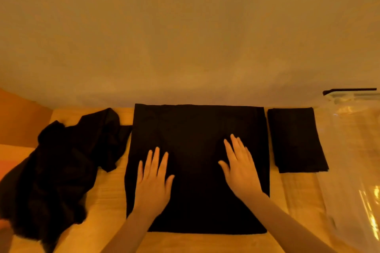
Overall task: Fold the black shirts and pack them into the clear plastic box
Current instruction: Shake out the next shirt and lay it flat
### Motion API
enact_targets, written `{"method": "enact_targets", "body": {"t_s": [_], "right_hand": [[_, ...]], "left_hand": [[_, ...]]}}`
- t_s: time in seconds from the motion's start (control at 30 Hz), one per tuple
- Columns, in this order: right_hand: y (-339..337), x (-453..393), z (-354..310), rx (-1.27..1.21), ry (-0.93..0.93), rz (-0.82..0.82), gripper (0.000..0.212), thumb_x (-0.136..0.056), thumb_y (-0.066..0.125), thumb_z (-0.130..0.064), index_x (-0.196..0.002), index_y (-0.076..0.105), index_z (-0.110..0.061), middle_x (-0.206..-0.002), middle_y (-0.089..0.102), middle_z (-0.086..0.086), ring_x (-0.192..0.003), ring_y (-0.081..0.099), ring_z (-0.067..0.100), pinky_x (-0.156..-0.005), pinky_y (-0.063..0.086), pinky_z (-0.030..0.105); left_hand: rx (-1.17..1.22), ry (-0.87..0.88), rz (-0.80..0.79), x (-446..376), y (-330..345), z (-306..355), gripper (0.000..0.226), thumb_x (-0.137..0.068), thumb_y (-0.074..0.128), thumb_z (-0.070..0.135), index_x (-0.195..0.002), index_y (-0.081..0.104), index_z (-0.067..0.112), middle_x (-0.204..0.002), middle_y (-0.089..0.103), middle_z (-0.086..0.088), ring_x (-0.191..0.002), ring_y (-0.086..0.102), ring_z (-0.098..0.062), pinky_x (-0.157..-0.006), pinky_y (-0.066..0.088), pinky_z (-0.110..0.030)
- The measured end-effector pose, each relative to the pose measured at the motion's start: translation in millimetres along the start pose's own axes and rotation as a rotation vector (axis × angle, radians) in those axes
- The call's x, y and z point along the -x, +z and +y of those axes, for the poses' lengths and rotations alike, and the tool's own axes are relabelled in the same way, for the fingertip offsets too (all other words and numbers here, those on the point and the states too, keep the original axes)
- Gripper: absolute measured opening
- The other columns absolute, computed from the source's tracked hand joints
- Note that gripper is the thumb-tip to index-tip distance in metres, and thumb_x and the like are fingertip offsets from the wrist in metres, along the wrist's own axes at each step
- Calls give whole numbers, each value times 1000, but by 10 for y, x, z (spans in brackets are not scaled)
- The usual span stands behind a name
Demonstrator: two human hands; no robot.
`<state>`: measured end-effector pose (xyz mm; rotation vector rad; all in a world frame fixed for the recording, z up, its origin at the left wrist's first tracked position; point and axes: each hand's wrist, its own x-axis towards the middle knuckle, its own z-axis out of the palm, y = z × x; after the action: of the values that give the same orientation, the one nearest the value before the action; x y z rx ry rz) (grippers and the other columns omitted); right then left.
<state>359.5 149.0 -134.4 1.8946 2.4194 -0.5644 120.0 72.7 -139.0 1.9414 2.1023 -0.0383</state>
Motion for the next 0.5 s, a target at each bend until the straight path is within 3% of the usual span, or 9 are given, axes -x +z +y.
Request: {"method": "enact_targets", "body": {"t_s": [0.1, 0.23, 0.4, 0.5], "right_hand": [[119, 253, 195, 123, -24, -62, 62, -98, 3, -51, -143, 26, -16, -150, 29, 5, -142, 9, 16, -116, 7, 35], [50, 348, 344, 186, -36, -86, 59, -98, 1, -50, -144, 18, -18, -150, 31, 4, -143, -10, 8, -114, 1, 31], [32, 750, 91, 151, -139, -19, 57, -99, 4, -47, -145, 19, -16, -151, 20, -1, -144, -6, 11, -114, 5, 34], [278, 1163, 92, 170, -170, -70, 59, -98, 3, -50, -148, 10, -22, -157, 9, -2, -144, -6, 12, -112, 8, 36]], "left_hand": [[-22, -98, -40, 254, 100, -187, 63, -96, 4, 49, -141, 29, 12, -146, 36, -14, -137, 21, -26, -113, 2, -40], [-16, -112, -58, 419, 101, -268, 62, -97, 5, 49, -141, 28, 11, -146, 35, -14, -138, 18, -25, -113, 3, -40], [0, -62, -9, 774, 149, -421, 63, -97, 7, 48, -143, 24, 7, -150, 23, -12, -145, -4, -20, -115, -1, -39], [97, -89, -21, 1010, 237, -562, 69, -96, 8, 52, -142, 27, 4, -150, 23, -12, -141, 12, -26, -115, 8, -37]]}}
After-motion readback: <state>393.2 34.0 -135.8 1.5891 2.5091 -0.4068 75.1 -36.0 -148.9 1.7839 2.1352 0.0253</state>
